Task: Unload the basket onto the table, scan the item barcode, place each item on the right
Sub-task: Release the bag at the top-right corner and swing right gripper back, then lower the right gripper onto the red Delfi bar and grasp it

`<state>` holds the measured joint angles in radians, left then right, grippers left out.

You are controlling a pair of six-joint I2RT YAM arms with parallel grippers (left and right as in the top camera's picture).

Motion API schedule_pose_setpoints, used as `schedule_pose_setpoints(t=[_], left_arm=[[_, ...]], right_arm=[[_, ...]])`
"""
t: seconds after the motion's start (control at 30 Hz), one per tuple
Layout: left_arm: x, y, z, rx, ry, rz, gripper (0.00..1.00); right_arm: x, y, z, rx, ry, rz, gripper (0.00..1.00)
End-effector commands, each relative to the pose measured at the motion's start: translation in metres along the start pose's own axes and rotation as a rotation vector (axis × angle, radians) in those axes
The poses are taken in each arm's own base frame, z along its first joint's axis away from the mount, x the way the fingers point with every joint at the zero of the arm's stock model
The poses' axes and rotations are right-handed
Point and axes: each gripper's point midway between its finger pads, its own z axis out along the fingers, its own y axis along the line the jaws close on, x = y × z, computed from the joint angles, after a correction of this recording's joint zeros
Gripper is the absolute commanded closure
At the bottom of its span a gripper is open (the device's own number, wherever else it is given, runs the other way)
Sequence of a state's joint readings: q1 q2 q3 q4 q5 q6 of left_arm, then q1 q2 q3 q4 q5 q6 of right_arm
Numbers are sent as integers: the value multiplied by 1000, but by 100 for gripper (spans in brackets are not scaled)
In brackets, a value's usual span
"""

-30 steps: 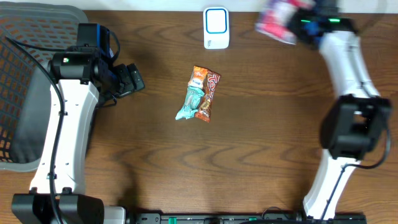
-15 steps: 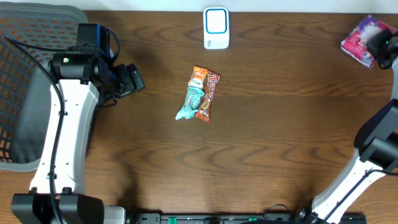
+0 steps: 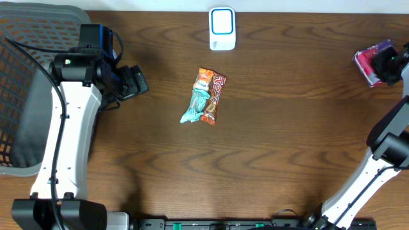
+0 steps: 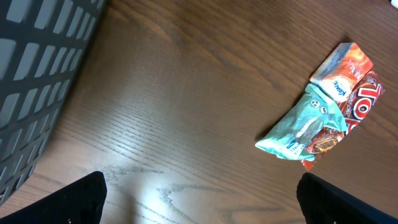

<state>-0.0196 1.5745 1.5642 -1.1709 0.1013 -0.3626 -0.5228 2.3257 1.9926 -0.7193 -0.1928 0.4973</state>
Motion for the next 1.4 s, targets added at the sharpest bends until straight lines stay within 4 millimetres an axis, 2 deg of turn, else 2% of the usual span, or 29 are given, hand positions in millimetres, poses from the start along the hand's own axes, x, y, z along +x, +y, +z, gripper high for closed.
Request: schedule_pose_setpoints(t=[0.0,0.07,0.1,0.17,0.2,0.23,0.3,0.33,0.37,0.4,0.5,0.63,0.77,0.93,1.0,1.37], left_arm=[[-1,3,-3,-6,-10,-2,2],[-1,3,-3,-6,-10,-2,2],[-1,3,-3,-6,-10,-2,2],[-1,3,-3,-6,-10,-2,2],[-1,3,-3,-6,-10,-2,2],[-1,3,-3,-6,-10,-2,2],[-1,3,-3,-6,-10,-2,2],[-1,3,-3,-6,-10,-2,2],[-1,3,-3,-6,-10,-2,2],[-1,3,-3,-6,-10,-2,2],[-1,3,-3,-6,-10,-2,2],[-1,3,-3,-6,-10,-2,2],[-1,3,-3,-6,-10,-2,2],[-1,3,-3,-6,-10,-2,2],[-1,3,-3,-6,-10,-2,2],[-1,3,-3,-6,-10,-3,2]], right_arm=[[-16,73,-90,-168,-118,-106,63],[-12,99,-118,-227,-145,-154,56],[-2,126,-141,-298,-150,-225,50],[20,159,-163,-387,-131,-312,38],[41,180,-175,-444,-100,-361,29],[53,190,-180,-466,-76,-380,24],[92,212,-185,-496,4,-426,10],[108,218,-184,-496,38,-442,8],[135,226,-182,-489,101,-471,5],[151,229,-179,-478,137,-489,4],[223,239,-166,-419,282,-596,1],[288,240,-149,-319,387,-704,1],[341,241,-136,-257,458,-798,1],[398,246,-128,-247,529,-893,1],[406,247,-128,-226,510,-927,1],[409,244,-123,-181,472,-960,1]])
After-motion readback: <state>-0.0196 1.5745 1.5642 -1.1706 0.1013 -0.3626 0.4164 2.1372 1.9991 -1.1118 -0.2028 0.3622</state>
